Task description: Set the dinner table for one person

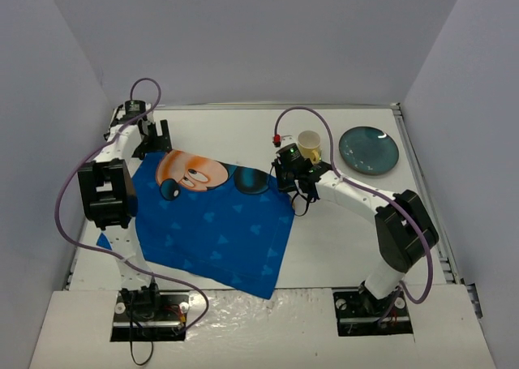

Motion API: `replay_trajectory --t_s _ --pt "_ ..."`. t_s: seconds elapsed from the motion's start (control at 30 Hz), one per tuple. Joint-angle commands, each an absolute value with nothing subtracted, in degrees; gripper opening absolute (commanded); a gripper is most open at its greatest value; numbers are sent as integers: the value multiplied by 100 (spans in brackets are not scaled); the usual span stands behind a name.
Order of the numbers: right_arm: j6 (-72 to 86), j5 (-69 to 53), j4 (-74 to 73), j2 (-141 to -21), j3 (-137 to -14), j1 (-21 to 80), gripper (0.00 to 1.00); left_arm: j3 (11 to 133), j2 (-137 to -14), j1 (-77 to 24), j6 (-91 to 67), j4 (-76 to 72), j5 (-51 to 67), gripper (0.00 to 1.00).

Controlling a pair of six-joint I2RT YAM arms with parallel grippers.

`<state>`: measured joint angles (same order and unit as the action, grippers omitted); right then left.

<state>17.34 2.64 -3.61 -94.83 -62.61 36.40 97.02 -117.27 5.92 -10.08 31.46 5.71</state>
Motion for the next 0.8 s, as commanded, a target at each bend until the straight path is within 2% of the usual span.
replay_trajectory --t_s 0.0,0.33,0.67,0.77 --pt "1557 98 -123 -9273 -6241 3656 0 10480 -11902 676 -477 2900 669 93" --pt "1512 -214 143 -9277 -6035 3681 0 10841 -12817 820 -398 2529 1031 93" --pt "1501 -200 185 -9213 -5901 3683 0 10838 -13202 858 -316 2568 1062 92" --pt "1506 -202 185 -9185 -5880 3683 0 10788 -13305 858 -308 2613 1071 86"
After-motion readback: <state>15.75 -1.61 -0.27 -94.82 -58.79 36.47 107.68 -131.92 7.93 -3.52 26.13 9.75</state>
